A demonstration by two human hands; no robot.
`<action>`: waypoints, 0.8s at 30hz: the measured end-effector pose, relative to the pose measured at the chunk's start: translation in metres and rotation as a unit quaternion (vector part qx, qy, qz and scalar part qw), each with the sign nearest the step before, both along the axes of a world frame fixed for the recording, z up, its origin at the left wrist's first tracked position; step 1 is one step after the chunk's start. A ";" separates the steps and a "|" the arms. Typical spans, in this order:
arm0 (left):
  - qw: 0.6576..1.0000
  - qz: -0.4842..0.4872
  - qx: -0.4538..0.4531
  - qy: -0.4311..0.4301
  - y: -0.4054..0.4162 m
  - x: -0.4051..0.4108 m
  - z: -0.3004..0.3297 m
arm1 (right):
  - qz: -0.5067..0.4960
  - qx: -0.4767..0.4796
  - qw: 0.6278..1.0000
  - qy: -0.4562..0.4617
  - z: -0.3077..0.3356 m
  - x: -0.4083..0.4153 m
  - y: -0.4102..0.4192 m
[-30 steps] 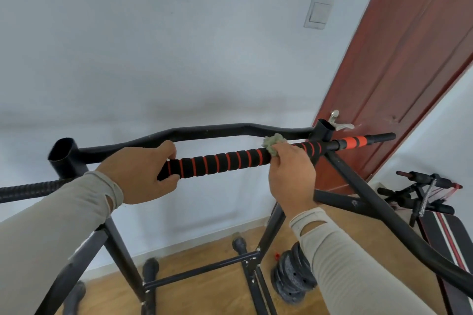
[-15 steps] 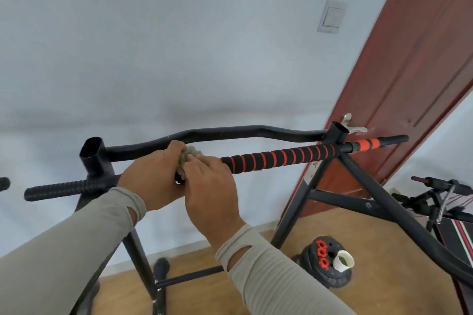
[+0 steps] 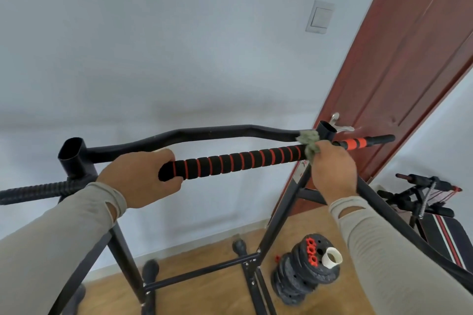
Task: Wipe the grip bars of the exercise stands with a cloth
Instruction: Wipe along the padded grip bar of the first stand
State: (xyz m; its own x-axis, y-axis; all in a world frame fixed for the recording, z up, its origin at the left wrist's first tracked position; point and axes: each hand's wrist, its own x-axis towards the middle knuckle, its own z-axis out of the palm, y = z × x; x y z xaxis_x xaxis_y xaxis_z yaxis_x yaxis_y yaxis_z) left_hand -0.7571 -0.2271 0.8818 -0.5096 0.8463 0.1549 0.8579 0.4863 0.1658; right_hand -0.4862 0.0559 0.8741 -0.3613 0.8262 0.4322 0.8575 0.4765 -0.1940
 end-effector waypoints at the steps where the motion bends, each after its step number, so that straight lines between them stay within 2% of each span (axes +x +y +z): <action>1: 1.000 -0.003 0.002 0.005 0.001 -0.002 -0.001 | -0.021 -0.015 1.000 0.008 0.001 0.007 0.011; 4: 0.998 -0.035 0.017 0.040 0.002 -0.007 -0.004 | -0.060 -0.057 0.996 0.023 0.004 0.018 0.031; 7: 0.996 -0.053 0.042 0.053 0.000 -0.006 -0.010 | -0.055 -0.073 0.992 0.086 0.005 0.018 0.028; 9: 0.997 -0.042 0.044 0.047 -0.002 -0.003 -0.013 | 0.005 -0.072 0.989 0.128 0.001 0.011 0.016; 12: 0.998 -0.034 0.043 0.042 -0.001 -0.001 -0.012 | 0.117 -0.052 0.981 0.143 -0.009 -0.005 -0.006; 24: 0.998 -0.037 0.019 0.044 -0.003 0.001 -0.009 | 0.234 0.036 0.964 0.122 -0.022 -0.069 -0.080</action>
